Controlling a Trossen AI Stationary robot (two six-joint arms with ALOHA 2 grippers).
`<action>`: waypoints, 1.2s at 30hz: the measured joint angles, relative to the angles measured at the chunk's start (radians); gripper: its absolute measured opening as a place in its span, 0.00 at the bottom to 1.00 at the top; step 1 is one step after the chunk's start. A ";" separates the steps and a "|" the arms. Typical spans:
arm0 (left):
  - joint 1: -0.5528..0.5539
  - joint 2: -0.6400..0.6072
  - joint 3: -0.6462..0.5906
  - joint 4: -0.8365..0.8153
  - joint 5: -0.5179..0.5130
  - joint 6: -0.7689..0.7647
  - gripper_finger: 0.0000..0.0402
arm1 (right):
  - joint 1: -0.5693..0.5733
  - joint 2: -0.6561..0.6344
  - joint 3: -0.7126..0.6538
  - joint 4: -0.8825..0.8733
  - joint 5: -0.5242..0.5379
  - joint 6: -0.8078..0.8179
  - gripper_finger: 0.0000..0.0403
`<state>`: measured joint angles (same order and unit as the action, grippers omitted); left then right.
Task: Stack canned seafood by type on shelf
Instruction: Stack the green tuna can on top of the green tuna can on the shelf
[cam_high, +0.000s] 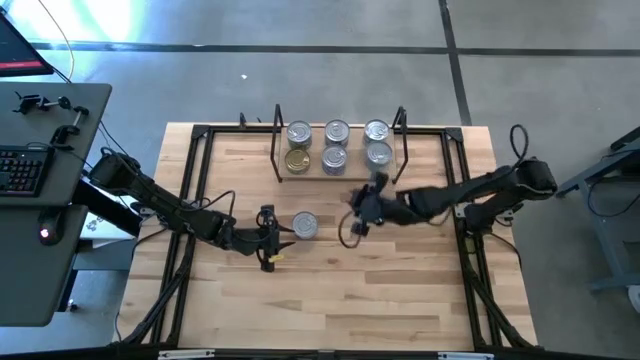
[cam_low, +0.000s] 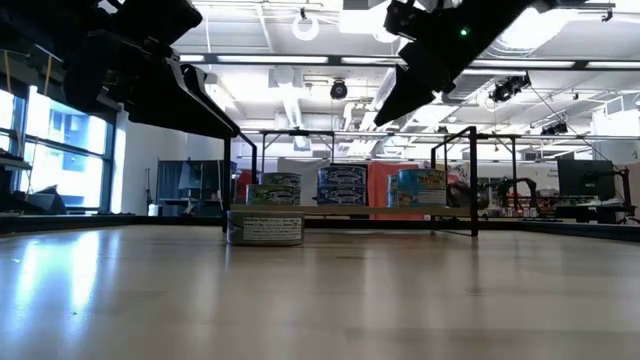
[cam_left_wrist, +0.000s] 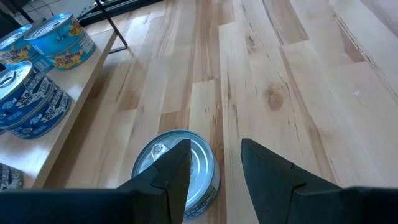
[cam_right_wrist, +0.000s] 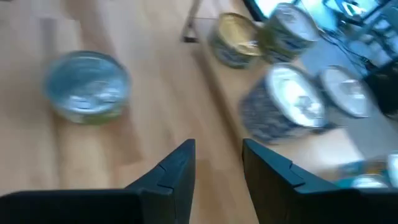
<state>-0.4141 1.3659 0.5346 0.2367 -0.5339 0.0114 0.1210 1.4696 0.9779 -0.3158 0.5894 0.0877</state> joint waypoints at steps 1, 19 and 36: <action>0.000 0.000 0.000 0.001 0.000 0.000 0.33 | 0.023 0.002 -0.026 0.047 0.001 0.016 0.30; 0.077 0.000 0.000 -0.039 0.185 0.129 0.33 | 0.343 0.004 -0.542 1.027 0.101 0.232 0.30; 0.206 0.189 0.001 0.143 0.451 0.335 0.35 | 0.330 0.004 -0.540 1.040 0.111 0.226 0.30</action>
<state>-0.2076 1.5551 0.5354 0.3800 -0.0832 0.3460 0.4511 1.4732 0.4381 0.7242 0.7008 0.3136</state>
